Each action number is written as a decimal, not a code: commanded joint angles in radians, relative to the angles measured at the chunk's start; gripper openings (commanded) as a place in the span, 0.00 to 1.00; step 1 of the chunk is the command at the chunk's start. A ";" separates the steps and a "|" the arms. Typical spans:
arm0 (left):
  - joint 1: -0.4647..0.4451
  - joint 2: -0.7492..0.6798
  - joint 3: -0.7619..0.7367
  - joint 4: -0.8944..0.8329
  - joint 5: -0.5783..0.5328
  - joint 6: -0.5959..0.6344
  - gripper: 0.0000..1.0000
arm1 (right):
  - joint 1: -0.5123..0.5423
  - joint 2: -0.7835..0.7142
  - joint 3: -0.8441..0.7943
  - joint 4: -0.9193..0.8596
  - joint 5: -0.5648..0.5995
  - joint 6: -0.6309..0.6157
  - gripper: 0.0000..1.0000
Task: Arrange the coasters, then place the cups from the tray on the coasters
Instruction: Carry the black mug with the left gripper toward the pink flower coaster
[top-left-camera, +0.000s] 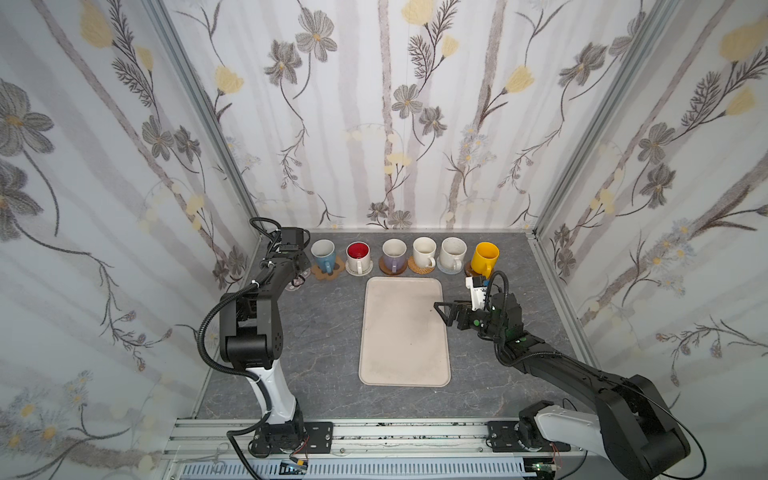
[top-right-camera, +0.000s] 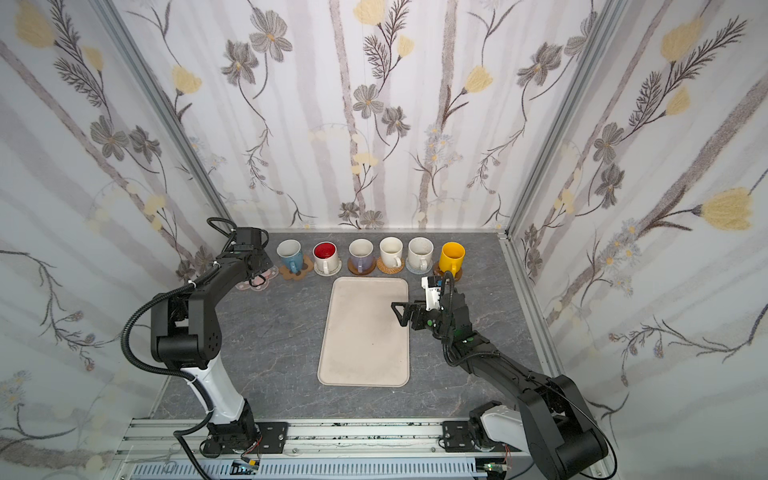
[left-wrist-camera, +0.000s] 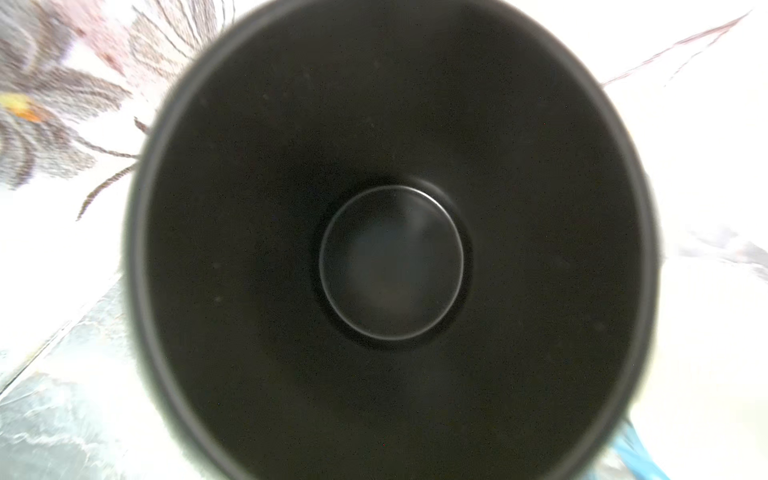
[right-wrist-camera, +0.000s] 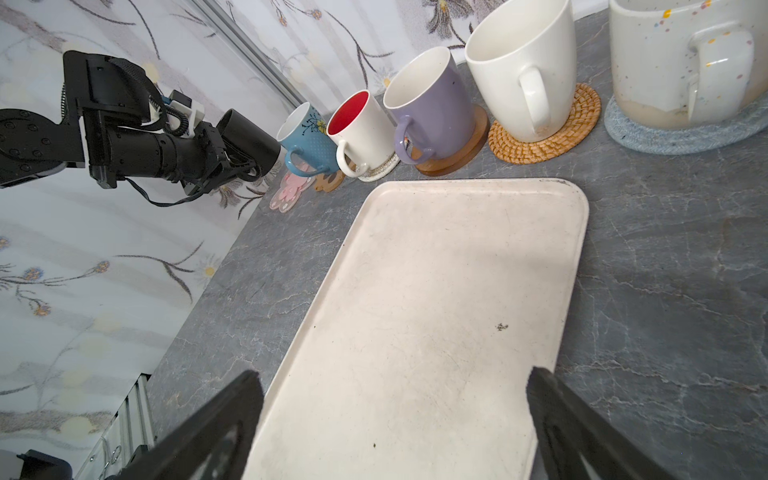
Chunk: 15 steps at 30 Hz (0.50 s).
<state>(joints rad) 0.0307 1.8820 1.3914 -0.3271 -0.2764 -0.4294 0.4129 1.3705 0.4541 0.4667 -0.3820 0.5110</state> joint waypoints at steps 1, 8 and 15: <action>0.010 0.028 0.031 0.062 -0.035 -0.003 0.00 | -0.002 0.026 0.015 0.040 0.021 -0.026 1.00; 0.023 0.080 0.038 0.075 -0.013 -0.009 0.00 | -0.001 0.047 0.026 0.035 0.022 -0.045 1.00; 0.042 0.122 0.040 0.101 0.008 -0.001 0.00 | -0.002 0.062 0.020 0.038 0.014 -0.049 1.00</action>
<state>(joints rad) 0.0650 1.9968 1.4181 -0.3016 -0.2565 -0.4259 0.4122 1.4265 0.4709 0.4667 -0.3672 0.4740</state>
